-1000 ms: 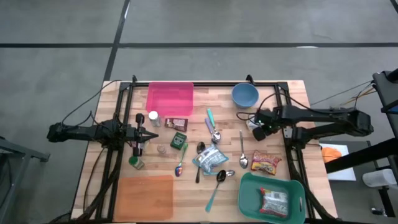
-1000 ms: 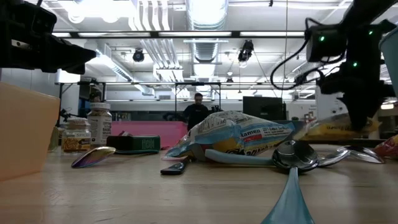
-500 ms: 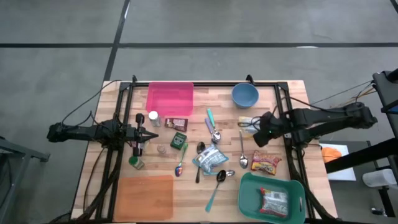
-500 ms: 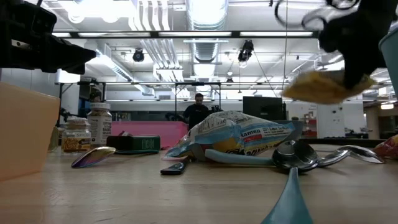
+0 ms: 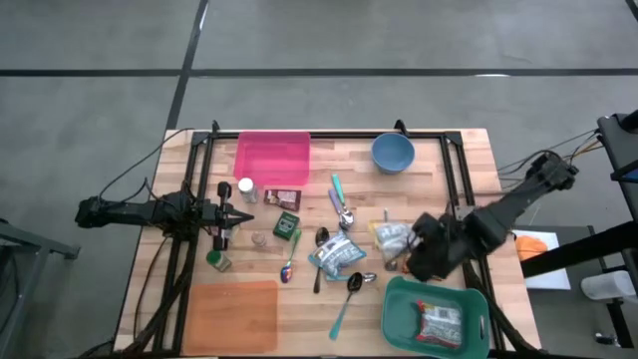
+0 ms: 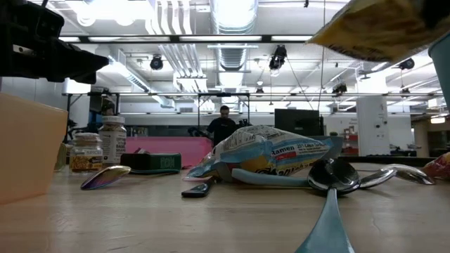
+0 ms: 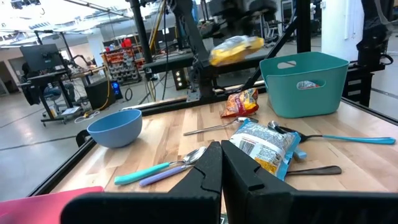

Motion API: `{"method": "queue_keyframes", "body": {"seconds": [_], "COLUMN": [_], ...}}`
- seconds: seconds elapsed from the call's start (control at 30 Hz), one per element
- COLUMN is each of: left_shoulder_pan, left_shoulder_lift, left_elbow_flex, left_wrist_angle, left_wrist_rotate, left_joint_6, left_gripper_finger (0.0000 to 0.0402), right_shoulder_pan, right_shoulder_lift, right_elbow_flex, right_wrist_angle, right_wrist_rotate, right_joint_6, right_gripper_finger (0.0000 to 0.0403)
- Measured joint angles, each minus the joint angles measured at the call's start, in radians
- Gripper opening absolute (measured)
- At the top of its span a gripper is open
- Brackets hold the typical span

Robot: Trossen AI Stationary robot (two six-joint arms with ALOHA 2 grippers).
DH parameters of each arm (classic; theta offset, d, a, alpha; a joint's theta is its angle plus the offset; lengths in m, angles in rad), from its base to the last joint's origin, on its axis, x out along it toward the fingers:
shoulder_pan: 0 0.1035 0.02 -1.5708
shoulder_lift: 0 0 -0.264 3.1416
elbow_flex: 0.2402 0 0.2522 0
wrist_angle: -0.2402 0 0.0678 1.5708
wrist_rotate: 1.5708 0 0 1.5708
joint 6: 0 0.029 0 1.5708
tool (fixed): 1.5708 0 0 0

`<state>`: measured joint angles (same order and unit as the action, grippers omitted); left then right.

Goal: Pick & Place Food Item
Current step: Put the yellow noodle pack into the green bin

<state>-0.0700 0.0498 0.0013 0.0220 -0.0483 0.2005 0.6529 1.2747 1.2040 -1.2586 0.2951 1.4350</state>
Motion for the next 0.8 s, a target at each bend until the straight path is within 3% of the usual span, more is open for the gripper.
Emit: {"method": "queue_keyframes", "body": {"seconds": [0.33,0.57,0.8], "left_shoulder_pan": [0.0,0.0,0.0], "left_shoulder_lift": [0.0,0.0,0.0], "left_elbow_flex": [0.0,0.0,0.0], "left_wrist_angle": [0.0,0.0,0.0], "left_wrist_rotate": [0.0,0.0,0.0], "left_joint_6": [0.0,0.0,0.0], "left_gripper_finger": [0.0,0.0,0.0], "right_shoulder_pan": [0.236,0.372,0.43], "right_shoulder_lift": [0.277,0.404,0.505], "right_elbow_flex": [0.304,0.421,0.461], "right_wrist_angle": [-0.262,-0.27,-0.267], "right_wrist_rotate": [-0.023,-0.073,-0.163], "right_joint_6": [0.314,0.496,0.602], "right_gripper_finger": [0.0044,0.0044,0.0044]}}
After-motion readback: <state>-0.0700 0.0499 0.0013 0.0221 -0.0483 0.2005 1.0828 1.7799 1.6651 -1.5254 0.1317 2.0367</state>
